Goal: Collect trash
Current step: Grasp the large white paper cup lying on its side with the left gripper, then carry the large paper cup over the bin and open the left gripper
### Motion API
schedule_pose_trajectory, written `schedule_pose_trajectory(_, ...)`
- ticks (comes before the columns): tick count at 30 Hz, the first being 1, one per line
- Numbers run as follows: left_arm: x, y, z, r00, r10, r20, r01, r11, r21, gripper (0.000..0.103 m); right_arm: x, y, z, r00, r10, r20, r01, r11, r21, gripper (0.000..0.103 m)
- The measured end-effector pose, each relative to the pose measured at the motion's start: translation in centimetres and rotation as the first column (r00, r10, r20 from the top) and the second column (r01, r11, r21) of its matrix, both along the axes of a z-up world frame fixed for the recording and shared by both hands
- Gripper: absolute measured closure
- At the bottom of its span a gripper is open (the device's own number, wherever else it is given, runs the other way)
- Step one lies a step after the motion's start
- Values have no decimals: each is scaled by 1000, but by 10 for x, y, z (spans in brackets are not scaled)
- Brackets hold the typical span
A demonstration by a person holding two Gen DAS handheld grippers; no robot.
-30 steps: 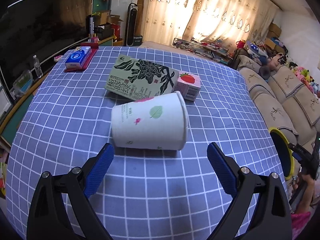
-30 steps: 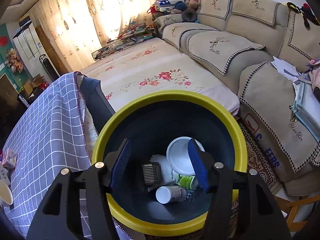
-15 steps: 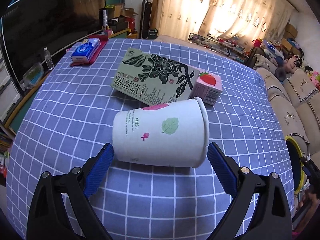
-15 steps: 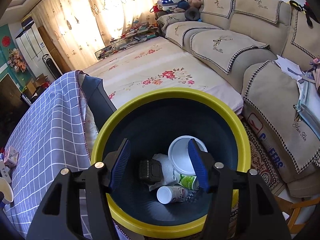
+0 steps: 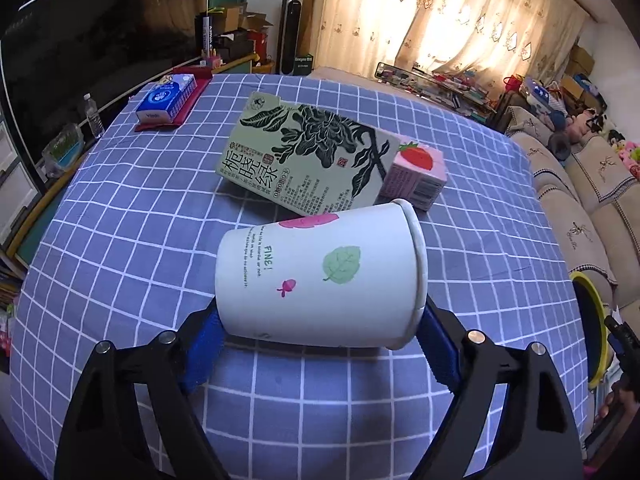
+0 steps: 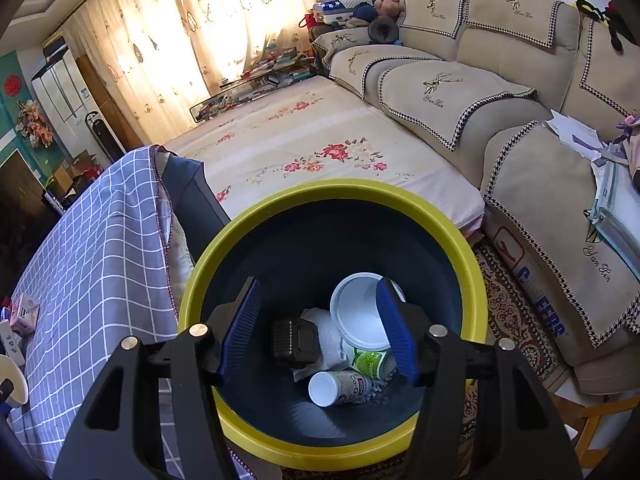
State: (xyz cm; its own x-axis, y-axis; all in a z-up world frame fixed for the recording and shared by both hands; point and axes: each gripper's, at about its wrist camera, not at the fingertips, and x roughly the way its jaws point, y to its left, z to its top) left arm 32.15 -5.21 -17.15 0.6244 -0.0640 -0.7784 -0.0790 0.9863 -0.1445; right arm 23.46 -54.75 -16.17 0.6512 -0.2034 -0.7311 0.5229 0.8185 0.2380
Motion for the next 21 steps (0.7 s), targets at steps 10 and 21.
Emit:
schedule_pose_trajectory(10, -30, -46, 33, 987, -148, 63, 147, 989, 23, 19, -6, 0, 7, 999, 10, 31, -10, 1000, 1, 46)
schedule_pose_trajectory(21, -26, -205, 53, 837, -540, 90, 540, 841, 30, 19, -43, -24, 23, 996, -68, 62, 70, 997, -38, 46)
